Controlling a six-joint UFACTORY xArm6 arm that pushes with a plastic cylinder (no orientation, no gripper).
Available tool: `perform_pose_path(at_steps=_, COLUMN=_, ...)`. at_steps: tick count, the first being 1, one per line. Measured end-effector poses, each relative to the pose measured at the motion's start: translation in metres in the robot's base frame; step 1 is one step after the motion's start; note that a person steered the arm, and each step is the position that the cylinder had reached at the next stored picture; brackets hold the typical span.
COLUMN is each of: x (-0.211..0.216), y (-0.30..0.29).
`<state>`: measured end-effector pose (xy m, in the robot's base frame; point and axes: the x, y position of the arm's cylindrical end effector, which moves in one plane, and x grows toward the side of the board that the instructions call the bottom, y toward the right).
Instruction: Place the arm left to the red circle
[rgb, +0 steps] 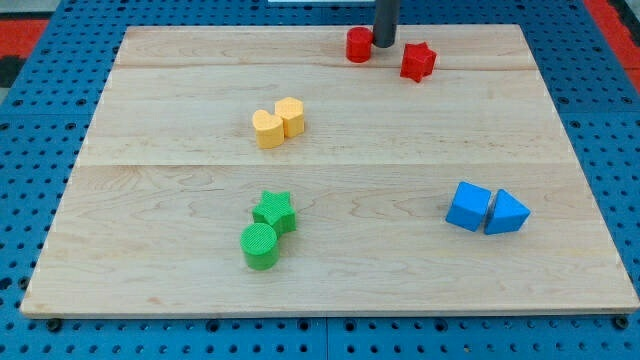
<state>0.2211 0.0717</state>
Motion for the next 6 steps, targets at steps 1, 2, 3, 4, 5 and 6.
perform_pose_path(at_steps=1, x=-0.001, y=-0.043)
perform_pose_path(at_steps=2, x=-0.009, y=-0.026)
perform_pose_path(at_steps=3, x=-0.011, y=0.000)
perform_pose_path(at_steps=4, x=-0.011, y=-0.035)
perform_pose_path(at_steps=5, x=-0.011, y=0.014)
perform_pose_path(at_steps=6, x=0.019, y=-0.007)
